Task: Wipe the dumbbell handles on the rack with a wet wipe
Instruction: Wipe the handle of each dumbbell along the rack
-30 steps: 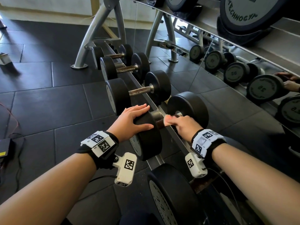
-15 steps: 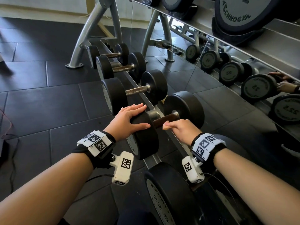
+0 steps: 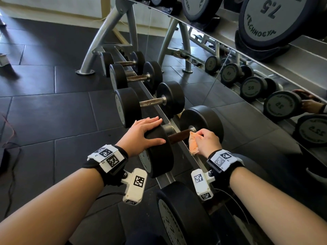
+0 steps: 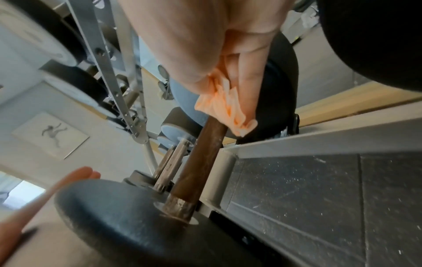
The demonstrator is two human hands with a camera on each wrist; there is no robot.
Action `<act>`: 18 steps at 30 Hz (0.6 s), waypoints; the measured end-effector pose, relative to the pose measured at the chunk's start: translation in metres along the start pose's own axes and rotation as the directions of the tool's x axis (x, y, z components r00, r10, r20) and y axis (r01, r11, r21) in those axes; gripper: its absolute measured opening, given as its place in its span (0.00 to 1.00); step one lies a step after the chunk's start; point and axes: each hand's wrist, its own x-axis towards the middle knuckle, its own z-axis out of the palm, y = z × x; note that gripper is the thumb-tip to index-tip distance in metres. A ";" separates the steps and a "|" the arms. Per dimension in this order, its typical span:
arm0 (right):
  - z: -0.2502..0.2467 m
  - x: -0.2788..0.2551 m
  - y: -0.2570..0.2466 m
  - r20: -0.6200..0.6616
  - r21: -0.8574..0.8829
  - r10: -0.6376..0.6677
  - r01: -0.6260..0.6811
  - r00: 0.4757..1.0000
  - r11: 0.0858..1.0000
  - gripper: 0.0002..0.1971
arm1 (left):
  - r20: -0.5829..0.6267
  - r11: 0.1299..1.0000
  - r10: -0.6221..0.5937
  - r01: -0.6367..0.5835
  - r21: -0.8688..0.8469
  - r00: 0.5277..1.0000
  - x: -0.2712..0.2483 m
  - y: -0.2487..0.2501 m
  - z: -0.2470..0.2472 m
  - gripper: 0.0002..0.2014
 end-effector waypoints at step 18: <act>0.015 0.030 -0.024 0.108 -0.207 -0.092 0.113 0.990 0.972 0.02 | 0.012 1.000 -0.022 0.022 -0.011 1.000 0.000 -0.002 0.000 0.37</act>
